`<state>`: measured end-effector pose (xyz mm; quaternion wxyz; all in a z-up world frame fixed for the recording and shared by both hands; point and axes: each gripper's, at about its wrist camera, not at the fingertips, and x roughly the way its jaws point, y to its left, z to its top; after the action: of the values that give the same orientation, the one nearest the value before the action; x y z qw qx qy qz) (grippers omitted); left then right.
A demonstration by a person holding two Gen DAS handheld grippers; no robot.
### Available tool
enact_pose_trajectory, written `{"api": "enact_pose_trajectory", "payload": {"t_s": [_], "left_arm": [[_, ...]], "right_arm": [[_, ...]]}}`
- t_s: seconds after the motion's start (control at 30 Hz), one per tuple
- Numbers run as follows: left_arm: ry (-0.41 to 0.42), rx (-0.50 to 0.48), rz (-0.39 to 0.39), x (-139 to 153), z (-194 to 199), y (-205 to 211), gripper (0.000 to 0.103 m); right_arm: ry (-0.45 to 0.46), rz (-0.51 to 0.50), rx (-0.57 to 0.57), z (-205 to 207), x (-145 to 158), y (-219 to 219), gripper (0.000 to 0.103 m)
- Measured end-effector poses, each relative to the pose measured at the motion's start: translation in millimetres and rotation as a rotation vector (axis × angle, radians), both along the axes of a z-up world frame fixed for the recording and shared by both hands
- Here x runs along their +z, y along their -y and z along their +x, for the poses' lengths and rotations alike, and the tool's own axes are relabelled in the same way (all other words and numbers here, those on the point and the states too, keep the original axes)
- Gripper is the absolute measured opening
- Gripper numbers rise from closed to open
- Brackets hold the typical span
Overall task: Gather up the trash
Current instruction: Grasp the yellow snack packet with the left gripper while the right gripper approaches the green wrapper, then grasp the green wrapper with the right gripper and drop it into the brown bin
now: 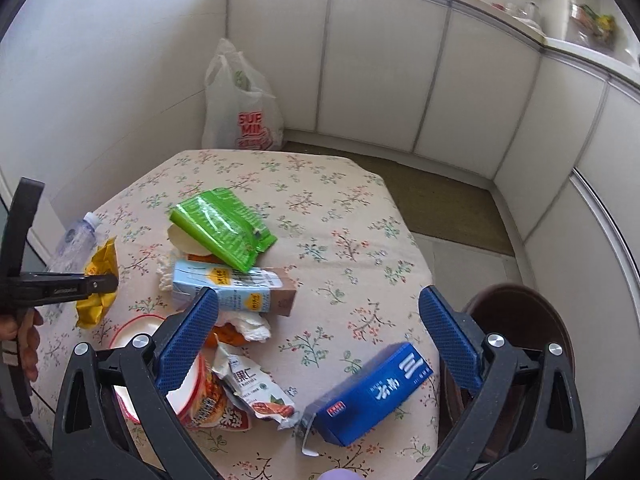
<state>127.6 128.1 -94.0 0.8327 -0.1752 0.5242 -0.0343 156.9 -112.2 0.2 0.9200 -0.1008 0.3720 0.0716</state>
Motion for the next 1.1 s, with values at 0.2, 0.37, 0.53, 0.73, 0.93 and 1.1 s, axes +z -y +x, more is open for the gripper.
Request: {"api": "enact_pose_trajectory", "payload": {"t_s": [0.2,0.37,0.53,0.73,0.93,1.1], "left_arm": [[0.120,0.048,-0.127,53,-12,-12,0.024],[0.181,0.075,-0.192,84,-16,-29,0.024],[0.214,0.103,-0.219,97,-19,-48,0.024],[0.231,0.125,-0.249,101,-20,-60,0.024],[0.231,0.135,-0.261,101,-19,-65,0.024],[0.221,0.133,-0.259,98,-16,-62,0.024]], "right_arm": [[-0.161,-0.151,0.244,42,1,-73,0.084],[-0.202,-0.312,0.302,66,-16,-119,0.077],[-0.250,-0.403,0.314,84,-38,-145,0.077],[-0.304,-0.420,0.273,107,-62,-155,0.052],[-0.324,-0.377,0.209,120,-71,-146,0.015],[-0.275,-0.333,0.204,117,-64,-139,0.006]]}}
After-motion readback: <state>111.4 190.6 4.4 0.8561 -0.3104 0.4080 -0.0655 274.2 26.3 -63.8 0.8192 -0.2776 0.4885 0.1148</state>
